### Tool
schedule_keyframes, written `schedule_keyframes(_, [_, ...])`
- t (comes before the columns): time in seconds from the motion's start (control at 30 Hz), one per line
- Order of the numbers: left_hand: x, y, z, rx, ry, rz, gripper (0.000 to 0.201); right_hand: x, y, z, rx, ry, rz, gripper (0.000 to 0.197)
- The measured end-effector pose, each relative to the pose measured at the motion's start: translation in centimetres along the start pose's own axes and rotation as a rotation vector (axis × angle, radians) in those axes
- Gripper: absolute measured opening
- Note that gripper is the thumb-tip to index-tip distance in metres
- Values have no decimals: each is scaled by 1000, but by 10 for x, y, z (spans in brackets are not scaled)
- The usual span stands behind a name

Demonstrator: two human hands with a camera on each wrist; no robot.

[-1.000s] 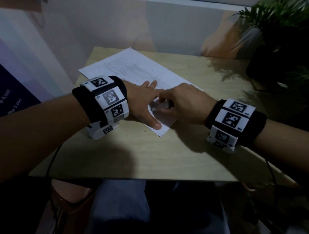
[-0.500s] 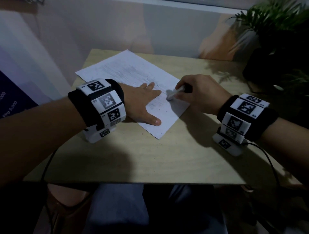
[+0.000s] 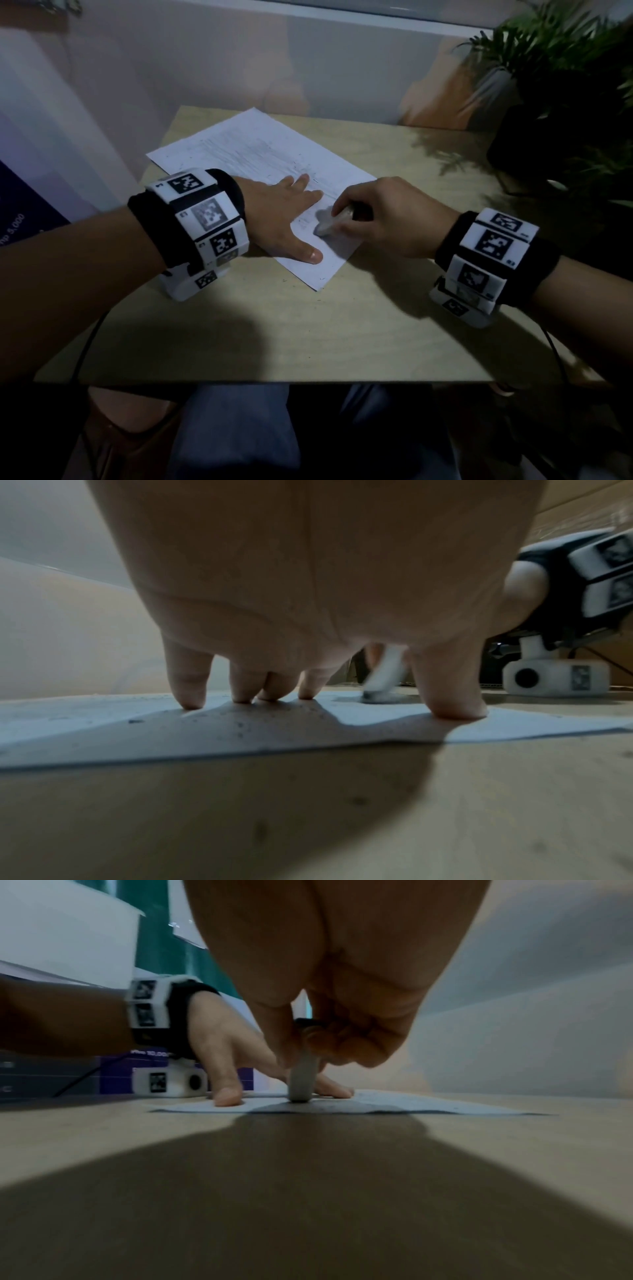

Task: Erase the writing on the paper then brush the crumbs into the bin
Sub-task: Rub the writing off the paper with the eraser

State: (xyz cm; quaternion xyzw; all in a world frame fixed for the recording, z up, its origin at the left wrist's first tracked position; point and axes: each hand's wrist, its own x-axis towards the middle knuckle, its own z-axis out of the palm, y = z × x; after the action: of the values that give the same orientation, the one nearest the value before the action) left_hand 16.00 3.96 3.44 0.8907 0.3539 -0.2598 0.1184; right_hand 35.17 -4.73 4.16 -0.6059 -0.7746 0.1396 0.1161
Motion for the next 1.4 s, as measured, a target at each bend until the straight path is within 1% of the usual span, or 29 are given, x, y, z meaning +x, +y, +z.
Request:
schedule_keyframes(0.07, [0,1,0,1,-1,-2,117,4,8,-4,6,28,55,36])
schedule_keyframes(0.17, [-1,1,-1,0,-5,-5,117,9,20,-8,-69,139,117,35])
schedule_keyframes(0.23, [-1,1,-1,2,-12,0,117,6,15,-4,-73,129,71,31])
schedule_keyframes(0.3, [-1,0,-1,9,-24,5,115,2,10,-2,-27,70,23,29])
schedule_keyframes(0.37, [0,0,-1,22,-31,8,114,1,14,-5,-5,50,47,31])
schedule_keyframes(0.47, [-1,1,-1,30,-30,6,113,6,28,-10,-85,145,121,34])
schedule_keyframes(0.53, [-2,1,-1,29,-31,5,112,6,28,-8,-118,173,105,33])
schedule_keyframes(0.6, [-3,1,-1,29,-34,9,111,3,19,-6,-65,116,47,36])
schedule_keyframes(0.67, [-3,1,-2,27,-38,11,111,-2,13,-7,11,54,46,38])
schedule_keyframes(0.7, [-3,1,-2,26,-40,10,112,-1,15,-7,18,54,59,35])
schedule_keyframes(0.77, [-4,2,-2,29,-45,10,115,4,26,-9,-35,105,94,30])
schedule_keyframes(0.87, [-5,2,-1,29,-48,5,120,9,33,-9,-115,179,129,30])
schedule_keyframes(0.93, [-5,2,-1,24,-35,1,117,6,27,-6,-113,157,73,28])
schedule_keyframes(1.0, [-4,2,0,24,-26,-2,115,1,20,-4,-55,104,15,26])
schedule_keyframes(1.03, [-4,2,0,23,-25,-10,115,0,20,-5,-21,86,23,25])
schedule_keyframes(1.1, [-4,2,0,18,-29,-41,116,4,28,-8,-9,101,80,23])
schedule_keyframes(1.2, [-5,1,1,-19,-45,-80,119,12,42,-9,-125,185,164,25])
schedule_keyframes(1.23, [-5,1,1,-31,-50,-82,120,11,40,-9,-148,194,164,26])
schedule_keyframes(1.27, [-4,1,0,-37,-53,-82,121,10,37,-8,-143,182,138,29])
schedule_keyframes(1.33, [-4,1,0,-38,-58,-77,125,6,27,-6,-72,114,66,33])
schedule_keyframes(1.4, [-3,1,0,-33,-58,-76,127,5,24,-8,-6,65,62,28])
